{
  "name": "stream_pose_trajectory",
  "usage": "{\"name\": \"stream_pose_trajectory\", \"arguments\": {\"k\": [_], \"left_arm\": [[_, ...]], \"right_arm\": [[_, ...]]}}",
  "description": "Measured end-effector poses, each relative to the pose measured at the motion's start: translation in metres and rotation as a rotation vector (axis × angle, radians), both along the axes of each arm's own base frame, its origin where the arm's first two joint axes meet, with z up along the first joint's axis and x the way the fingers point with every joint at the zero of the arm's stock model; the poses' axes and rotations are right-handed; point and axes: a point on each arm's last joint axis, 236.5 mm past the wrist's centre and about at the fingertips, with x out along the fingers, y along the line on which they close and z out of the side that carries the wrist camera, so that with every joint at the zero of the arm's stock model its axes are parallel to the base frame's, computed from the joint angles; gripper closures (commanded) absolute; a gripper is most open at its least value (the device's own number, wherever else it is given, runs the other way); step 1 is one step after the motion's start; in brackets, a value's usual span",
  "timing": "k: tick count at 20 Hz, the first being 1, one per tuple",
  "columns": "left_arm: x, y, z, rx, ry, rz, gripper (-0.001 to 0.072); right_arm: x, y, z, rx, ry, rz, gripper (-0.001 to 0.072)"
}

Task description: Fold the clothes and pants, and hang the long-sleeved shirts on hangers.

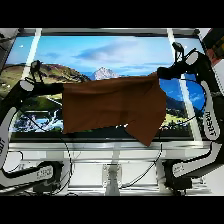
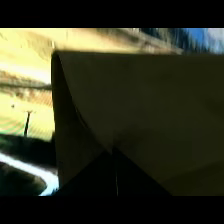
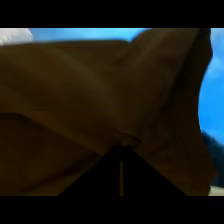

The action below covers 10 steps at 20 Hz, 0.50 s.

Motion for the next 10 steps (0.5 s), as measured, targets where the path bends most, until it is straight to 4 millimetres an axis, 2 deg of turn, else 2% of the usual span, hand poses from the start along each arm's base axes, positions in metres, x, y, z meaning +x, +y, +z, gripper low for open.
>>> {"name": "stream_pose_trajectory", "arguments": {"k": [1,2,3,4,6,7,8,10], "left_arm": [[-0.006,0.0,-0.006,0.0,0.032,-0.009,0.0672],[-0.011,0.0,-0.013,0.001,0.063,-0.019,0.0528],[-0.014,0.0,-0.017,-0.001,0.081,-0.019,0.0185],[-0.017,0.0,-0.019,-0.003,0.097,-0.022,0.0],[-0.019,0.0,-0.02,-0.002,0.108,-0.025,-0.0011],[-0.021,0.0,-0.017,-0.001,0.11,-0.03,-0.0006],[-0.022,0.0,-0.012,0.002,0.101,-0.032,-0.0006],[-0.022,0.002,0.006,0.007,0.067,-0.03,-0.0004]], "right_arm": [[-0.007,-0.003,-0.006,-0.016,0.038,0.004,0.0652],[-0.012,-0.005,-0.01,-0.025,0.063,0.004,0.0403],[-0.015,-0.008,-0.013,-0.037,0.079,0.004,0.0115],[-0.016,-0.009,-0.015,-0.041,0.088,0.003,0.0044],[-0.019,-0.012,-0.013,-0.055,0.099,0.005,0.0051],[-0.019,-0.014,-0.009,-0.067,0.1,0.008,0.0098],[-0.021,-0.018,-0.004,-0.084,0.101,0.011,0.0166],[-0.024,-0.029,0.01,-0.137,0.103,0.015,0.0172]]}}
